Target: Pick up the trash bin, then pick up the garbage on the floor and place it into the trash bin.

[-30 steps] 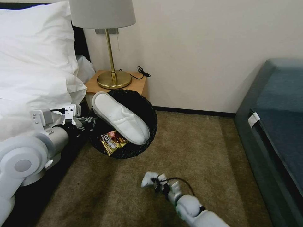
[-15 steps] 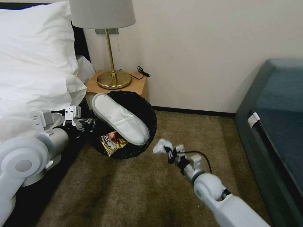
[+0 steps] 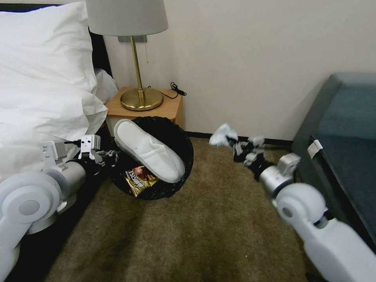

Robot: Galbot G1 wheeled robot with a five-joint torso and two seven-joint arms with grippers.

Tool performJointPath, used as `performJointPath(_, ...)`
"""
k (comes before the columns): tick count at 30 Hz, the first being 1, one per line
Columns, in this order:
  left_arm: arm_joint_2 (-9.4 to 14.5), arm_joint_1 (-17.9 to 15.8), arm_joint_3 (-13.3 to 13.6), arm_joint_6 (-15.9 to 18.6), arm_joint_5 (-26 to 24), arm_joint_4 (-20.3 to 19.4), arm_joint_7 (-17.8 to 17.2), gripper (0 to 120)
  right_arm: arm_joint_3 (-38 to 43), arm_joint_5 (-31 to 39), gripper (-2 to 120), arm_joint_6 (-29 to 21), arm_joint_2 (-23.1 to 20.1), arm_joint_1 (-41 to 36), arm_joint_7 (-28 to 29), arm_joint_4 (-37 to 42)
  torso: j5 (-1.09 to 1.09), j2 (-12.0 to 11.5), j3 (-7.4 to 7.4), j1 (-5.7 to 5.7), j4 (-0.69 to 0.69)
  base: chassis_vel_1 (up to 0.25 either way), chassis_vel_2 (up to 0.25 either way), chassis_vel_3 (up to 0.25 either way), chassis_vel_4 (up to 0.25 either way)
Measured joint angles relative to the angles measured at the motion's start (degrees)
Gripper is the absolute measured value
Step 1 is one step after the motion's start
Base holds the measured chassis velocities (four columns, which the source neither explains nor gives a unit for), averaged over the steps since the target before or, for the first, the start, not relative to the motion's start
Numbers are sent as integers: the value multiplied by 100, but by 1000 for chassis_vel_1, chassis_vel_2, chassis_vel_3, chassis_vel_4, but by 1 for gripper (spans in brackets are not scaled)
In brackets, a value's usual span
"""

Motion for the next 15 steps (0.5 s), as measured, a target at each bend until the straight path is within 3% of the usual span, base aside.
performJointPath(10,82,41,226,0,-310,-105,-202,2,-28,467,0,-81,-200,652,-440,403,1,0,0,0,-2,0,0,0,0)
performJointPath(15,88,62,282,0,-291,-107,-200,2,-683,944,0,-292,-220,1679,-409,485,-2,0,0,0,3,0,0,0,0)
